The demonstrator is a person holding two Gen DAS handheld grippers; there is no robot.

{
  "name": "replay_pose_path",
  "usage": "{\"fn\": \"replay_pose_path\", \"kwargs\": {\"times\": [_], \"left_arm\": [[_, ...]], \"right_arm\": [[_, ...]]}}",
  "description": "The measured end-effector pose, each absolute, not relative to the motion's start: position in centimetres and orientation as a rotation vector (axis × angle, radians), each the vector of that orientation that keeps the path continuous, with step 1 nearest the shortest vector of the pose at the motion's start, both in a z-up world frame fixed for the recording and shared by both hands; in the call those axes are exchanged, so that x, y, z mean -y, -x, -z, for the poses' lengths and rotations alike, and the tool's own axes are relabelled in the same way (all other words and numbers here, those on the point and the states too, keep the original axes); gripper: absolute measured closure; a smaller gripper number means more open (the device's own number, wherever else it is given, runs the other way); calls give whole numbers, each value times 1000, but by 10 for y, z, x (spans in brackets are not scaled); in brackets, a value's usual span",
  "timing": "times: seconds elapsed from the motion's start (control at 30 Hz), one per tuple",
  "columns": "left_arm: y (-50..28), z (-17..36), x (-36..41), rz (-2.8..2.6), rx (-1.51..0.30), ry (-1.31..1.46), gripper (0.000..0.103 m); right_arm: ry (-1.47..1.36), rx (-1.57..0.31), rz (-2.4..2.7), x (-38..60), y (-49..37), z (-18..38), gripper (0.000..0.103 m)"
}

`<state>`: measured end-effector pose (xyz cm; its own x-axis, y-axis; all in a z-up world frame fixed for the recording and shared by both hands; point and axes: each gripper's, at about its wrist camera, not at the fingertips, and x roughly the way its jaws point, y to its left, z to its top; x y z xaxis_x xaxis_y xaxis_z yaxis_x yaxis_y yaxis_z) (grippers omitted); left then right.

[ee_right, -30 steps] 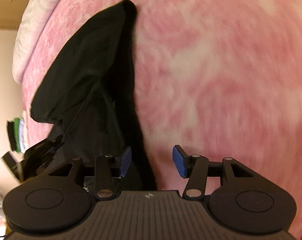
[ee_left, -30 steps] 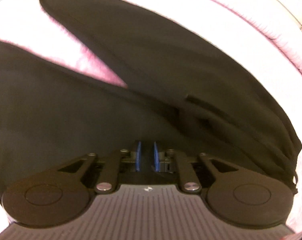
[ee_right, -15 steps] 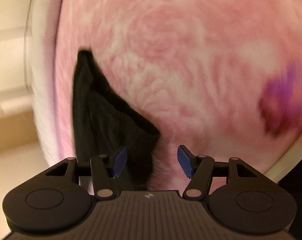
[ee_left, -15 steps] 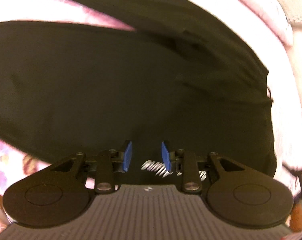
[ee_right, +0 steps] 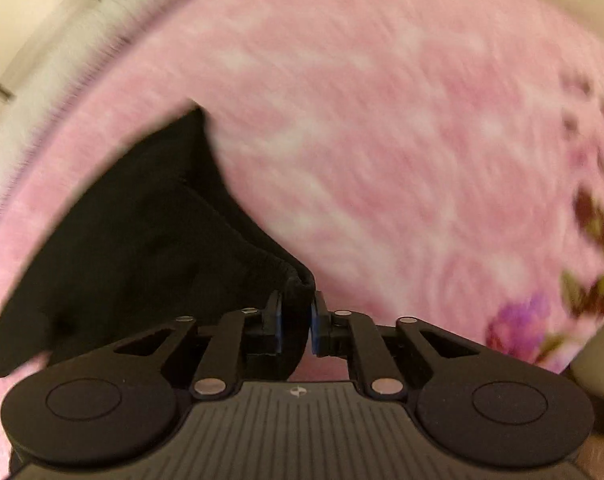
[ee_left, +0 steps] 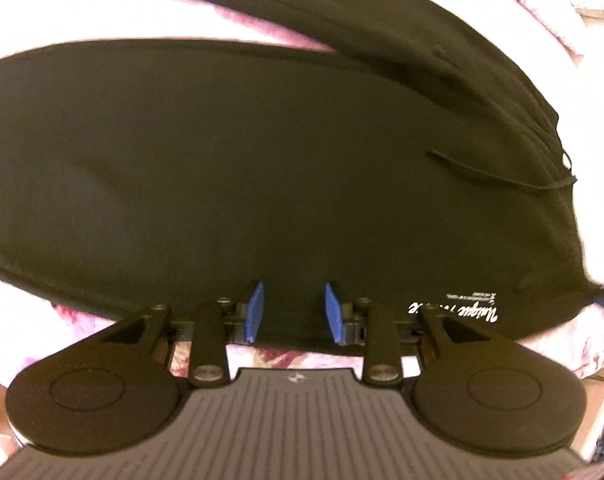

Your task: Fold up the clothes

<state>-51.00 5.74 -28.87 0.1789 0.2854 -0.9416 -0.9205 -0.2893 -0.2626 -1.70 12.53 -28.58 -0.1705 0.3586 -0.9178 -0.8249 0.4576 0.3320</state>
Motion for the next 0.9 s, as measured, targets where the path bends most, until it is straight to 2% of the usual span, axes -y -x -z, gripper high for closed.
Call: {"fn": "replay_pose_path", "kwargs": {"times": [0.03, 0.1, 0.13, 0.27, 0.33, 0.47, 0.53, 0.63, 0.7, 0.8, 0.87, 0.9], "left_arm": [[511, 285, -55, -1374, -671, 1331, 74], [515, 278, -50, -1398, -683, 1285, 72], [519, 277, -51, -1415, -694, 1266, 72], [534, 278, -53, -1493, -703, 1215, 70], [542, 282, -52, -1527, -708, 1207, 65], [551, 297, -37, -1566, -713, 1211, 62], [549, 295, -27, -1569, -732, 1198, 62], [548, 289, -5, -1586, -763, 1257, 59], [548, 283, 13, -1607, -752, 1346, 60], [535, 259, 41, -1606, -729, 1398, 53], [519, 239, 51, -1592, -761, 1383, 51], [509, 227, 55, -1586, -767, 1359, 49]], "right_arm": [[438, -1417, -1061, -124, 11, 301, 79], [373, -1414, -1036, -118, 7, 292, 74], [386, -1353, -1043, -115, 11, 281, 64], [462, -1132, -1163, -111, 39, 248, 61], [507, -1089, -1291, -116, 61, 246, 54], [748, -1024, -1381, -120, 104, 283, 52], [808, -1072, -1337, -110, 104, 302, 52], [791, -1154, -1281, -84, 93, 306, 41], [798, -1215, -1251, -71, 87, 303, 41], [799, -1272, -1286, -55, 88, 282, 40], [820, -1290, -1321, -50, 90, 266, 29], [821, -1285, -1355, -47, 92, 255, 29]]}}
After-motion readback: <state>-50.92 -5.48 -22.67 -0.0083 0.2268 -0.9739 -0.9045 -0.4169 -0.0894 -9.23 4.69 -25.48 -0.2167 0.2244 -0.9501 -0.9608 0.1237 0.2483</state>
